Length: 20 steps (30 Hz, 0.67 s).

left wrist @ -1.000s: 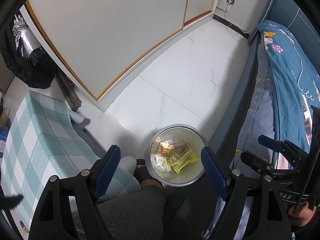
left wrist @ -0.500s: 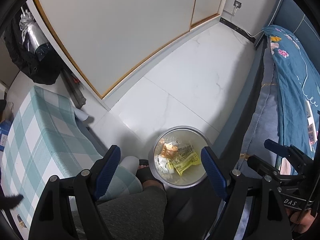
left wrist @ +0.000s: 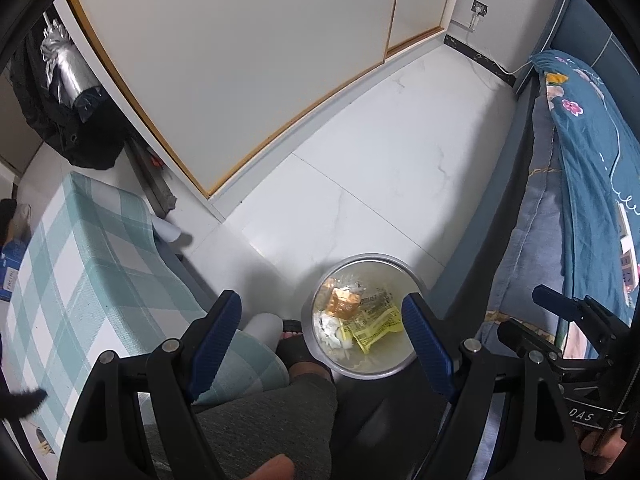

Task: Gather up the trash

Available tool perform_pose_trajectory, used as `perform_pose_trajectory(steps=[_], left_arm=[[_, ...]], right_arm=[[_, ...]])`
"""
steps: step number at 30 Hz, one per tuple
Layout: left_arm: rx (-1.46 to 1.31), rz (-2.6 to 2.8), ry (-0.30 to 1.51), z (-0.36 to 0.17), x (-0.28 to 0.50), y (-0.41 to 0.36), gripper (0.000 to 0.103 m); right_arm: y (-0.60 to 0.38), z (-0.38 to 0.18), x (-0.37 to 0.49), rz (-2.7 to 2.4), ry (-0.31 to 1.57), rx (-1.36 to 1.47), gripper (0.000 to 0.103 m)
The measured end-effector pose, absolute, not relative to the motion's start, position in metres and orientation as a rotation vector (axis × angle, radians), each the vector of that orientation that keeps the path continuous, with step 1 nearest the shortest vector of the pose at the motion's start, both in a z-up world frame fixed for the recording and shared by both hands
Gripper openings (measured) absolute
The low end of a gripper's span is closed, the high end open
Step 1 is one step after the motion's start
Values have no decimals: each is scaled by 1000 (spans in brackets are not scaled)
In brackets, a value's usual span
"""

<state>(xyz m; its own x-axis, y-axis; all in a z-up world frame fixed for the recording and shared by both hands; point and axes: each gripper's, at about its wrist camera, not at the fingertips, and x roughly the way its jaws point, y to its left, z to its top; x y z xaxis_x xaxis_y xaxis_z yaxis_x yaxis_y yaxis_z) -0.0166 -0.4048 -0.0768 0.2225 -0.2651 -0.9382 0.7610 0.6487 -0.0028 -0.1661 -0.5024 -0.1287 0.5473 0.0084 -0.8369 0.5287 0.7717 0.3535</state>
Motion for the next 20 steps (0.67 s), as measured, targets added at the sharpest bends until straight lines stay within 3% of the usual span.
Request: perform_pose_trajectory(steps=[20], left_arm=[[486,-769,1080,-67,-17,-403,80]], right_arm=[[-501,-123,-165,-340,950,620,81]])
